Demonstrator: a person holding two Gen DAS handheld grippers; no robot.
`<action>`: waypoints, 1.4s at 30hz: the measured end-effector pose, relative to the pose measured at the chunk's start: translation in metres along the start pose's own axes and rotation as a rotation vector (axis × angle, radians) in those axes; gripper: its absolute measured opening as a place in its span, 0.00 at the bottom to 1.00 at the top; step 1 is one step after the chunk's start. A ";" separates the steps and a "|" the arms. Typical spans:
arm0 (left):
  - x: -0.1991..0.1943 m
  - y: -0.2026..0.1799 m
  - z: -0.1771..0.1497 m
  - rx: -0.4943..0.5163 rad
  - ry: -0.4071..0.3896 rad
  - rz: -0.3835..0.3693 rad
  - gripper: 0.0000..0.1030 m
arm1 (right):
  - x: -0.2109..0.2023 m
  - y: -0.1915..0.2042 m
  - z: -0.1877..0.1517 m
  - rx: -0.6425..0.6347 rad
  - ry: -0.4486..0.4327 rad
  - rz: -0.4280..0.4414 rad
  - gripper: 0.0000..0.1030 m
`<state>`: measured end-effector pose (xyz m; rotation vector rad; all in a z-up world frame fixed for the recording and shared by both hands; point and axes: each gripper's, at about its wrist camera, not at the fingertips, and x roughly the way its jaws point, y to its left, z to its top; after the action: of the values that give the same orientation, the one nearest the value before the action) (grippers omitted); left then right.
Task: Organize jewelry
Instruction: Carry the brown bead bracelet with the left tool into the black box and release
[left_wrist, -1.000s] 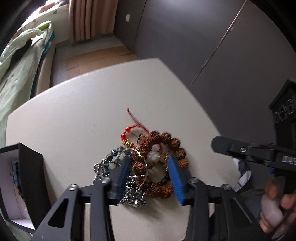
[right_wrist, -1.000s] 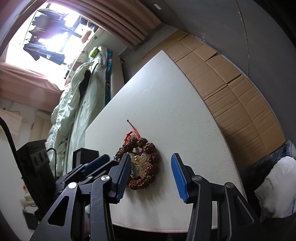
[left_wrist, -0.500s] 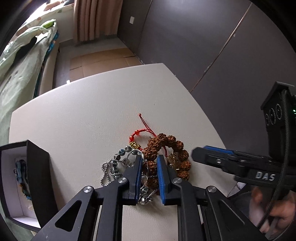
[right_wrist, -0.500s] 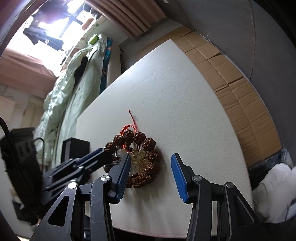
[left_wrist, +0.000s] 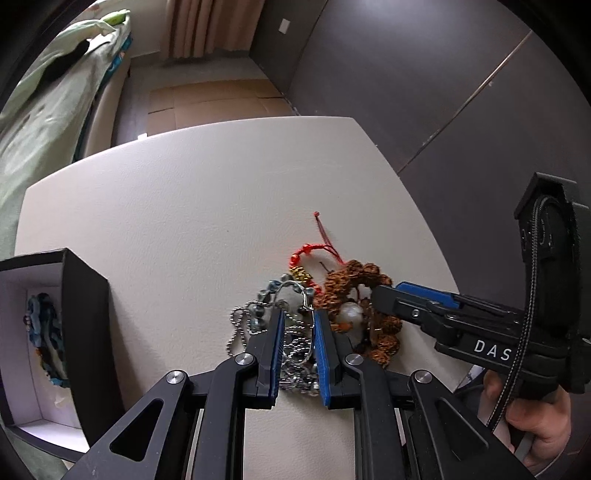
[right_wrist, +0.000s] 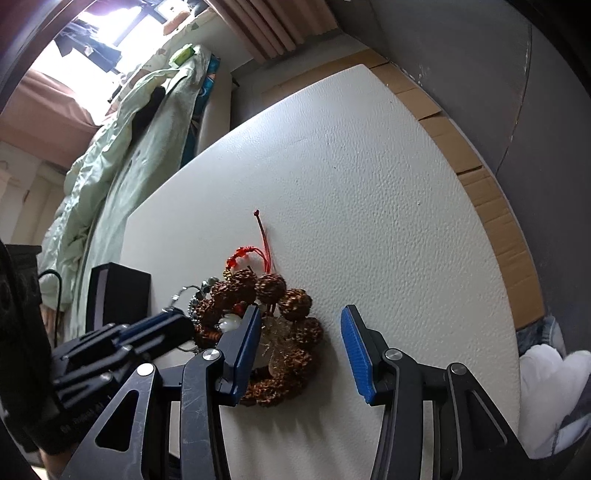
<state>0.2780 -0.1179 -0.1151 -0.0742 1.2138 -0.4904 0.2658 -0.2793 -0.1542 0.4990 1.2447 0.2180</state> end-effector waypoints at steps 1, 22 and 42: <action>0.001 0.001 0.000 -0.001 0.003 0.000 0.16 | 0.000 -0.001 0.000 -0.002 -0.002 -0.003 0.43; -0.027 0.012 0.001 0.004 -0.086 0.013 0.01 | 0.001 0.018 0.001 -0.168 -0.018 -0.122 0.20; -0.105 0.057 0.000 -0.101 -0.301 -0.011 0.01 | -0.104 0.092 -0.013 -0.376 -0.331 -0.013 0.20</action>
<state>0.2696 -0.0248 -0.0403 -0.2326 0.9426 -0.4105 0.2303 -0.2399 -0.0258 0.1901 0.8567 0.3363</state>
